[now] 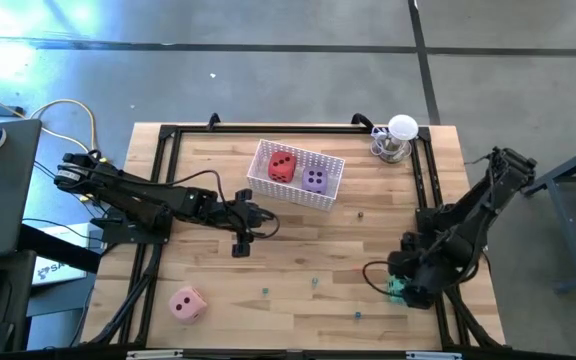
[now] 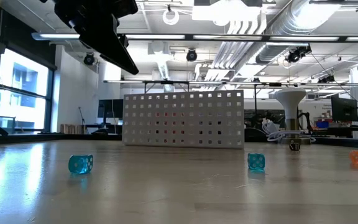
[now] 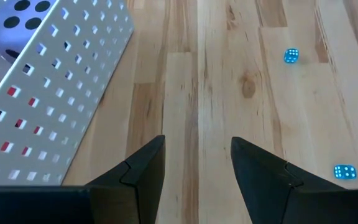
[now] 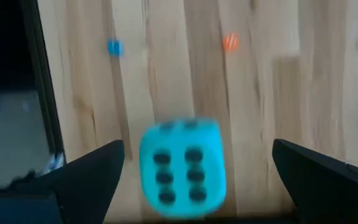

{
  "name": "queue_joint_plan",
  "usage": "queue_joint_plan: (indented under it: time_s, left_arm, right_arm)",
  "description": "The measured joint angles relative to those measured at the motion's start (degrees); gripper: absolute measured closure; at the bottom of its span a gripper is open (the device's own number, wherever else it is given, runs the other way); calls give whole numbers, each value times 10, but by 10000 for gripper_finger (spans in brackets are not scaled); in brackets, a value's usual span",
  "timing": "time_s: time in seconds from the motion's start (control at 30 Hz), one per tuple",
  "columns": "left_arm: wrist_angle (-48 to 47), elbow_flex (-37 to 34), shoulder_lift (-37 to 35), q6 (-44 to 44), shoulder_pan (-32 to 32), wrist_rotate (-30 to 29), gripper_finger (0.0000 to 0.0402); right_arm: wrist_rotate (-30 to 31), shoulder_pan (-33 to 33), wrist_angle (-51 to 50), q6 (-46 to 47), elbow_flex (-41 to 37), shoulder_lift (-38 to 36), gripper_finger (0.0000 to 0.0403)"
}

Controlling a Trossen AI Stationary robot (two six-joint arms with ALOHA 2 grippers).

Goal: Pick & Place Dice
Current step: Put the big light green die into the white bin

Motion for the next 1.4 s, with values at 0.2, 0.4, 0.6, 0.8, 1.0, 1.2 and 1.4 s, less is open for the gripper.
queue_joint_plan:
  time_s: [0.2,0.4,0.6,0.8,1.0,1.2,1.4]
  left_arm:
    - [0,0,0,-1,0,0,226]
    - [0,0,0,-1,0,0,226]
    - [0,0,0,-1,0,0,226]
    - [0,0,0,-1,0,0,226]
    - [0,0,0,-1,0,0,226]
    - [0,0,0,-1,0,0,226]
    - [0,0,0,-1,0,0,226]
  right_arm:
    - [17,61,-10,60,-18,1,3]
    - [19,106,-8,123,-49,24,3]
    - [24,121,13,130,-52,63,3]
    - [22,121,16,126,-52,88,3]
    - [24,120,19,129,-52,88,3]
    - [29,120,22,129,-52,92,3]
    - [24,120,25,130,-52,103,3]
